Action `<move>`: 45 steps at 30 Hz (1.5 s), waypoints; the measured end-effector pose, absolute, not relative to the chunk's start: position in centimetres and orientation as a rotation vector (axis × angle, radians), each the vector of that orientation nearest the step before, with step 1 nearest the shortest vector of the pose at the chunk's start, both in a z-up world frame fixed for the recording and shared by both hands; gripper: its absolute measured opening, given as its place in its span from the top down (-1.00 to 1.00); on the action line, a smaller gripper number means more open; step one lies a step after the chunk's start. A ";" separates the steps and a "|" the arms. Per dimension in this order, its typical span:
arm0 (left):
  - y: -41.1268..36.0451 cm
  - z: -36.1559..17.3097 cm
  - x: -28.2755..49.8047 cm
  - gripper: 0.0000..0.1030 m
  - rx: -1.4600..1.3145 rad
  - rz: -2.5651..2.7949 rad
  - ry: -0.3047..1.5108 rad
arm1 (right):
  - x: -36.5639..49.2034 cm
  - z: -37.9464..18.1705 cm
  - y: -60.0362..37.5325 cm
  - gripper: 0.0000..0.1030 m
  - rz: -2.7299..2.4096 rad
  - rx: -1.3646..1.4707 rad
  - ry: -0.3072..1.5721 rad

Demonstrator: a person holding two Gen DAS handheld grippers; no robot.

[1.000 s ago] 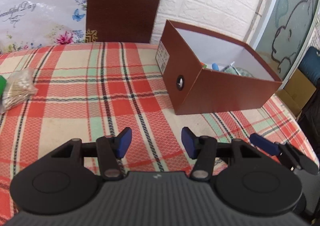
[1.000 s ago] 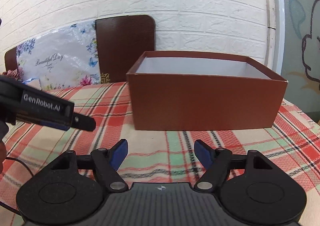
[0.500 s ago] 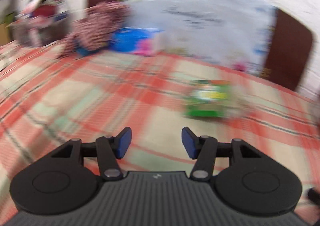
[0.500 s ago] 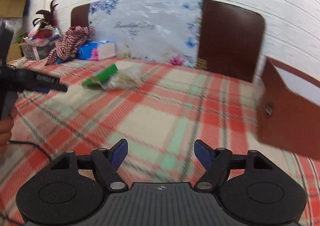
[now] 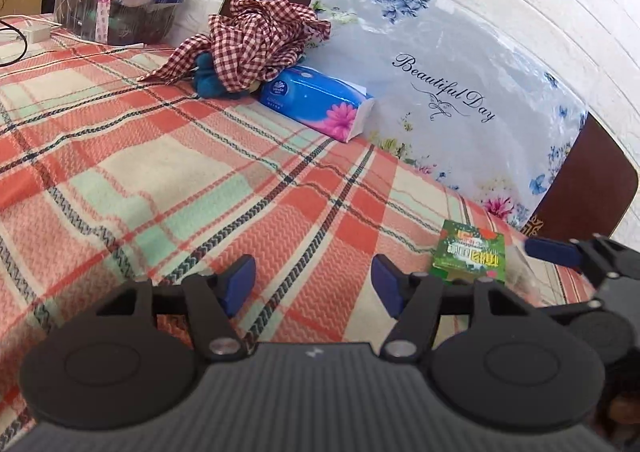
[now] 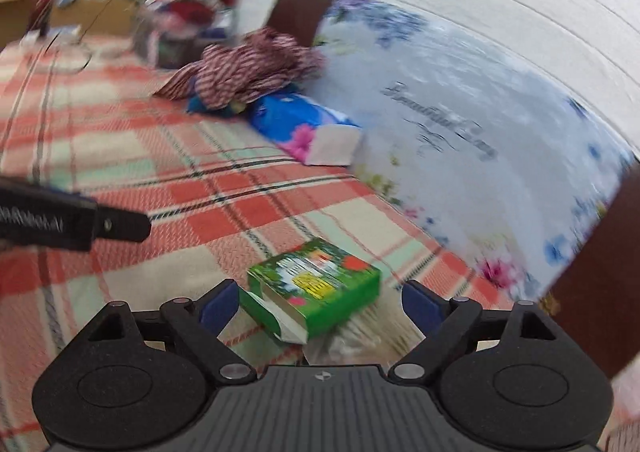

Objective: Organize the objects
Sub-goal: 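Move the left gripper back to the green snack packet on the table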

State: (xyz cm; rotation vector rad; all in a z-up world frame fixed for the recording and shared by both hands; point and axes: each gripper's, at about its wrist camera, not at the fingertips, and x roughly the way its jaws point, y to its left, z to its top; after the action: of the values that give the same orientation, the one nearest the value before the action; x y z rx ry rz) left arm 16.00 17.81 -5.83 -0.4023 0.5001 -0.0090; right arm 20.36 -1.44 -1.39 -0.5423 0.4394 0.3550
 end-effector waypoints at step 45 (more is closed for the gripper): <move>-7.4 -1.2 10.0 -0.37 0.095 -0.471 0.777 | -3.8 -3.6 -23.2 -0.62 -0.099 -0.091 0.611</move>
State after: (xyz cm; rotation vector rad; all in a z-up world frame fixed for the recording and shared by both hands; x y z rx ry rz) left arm 9.98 -7.41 -1.17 0.0949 0.7766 -0.4705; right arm -3.76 -23.21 -3.56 -0.0908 0.6111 -0.0985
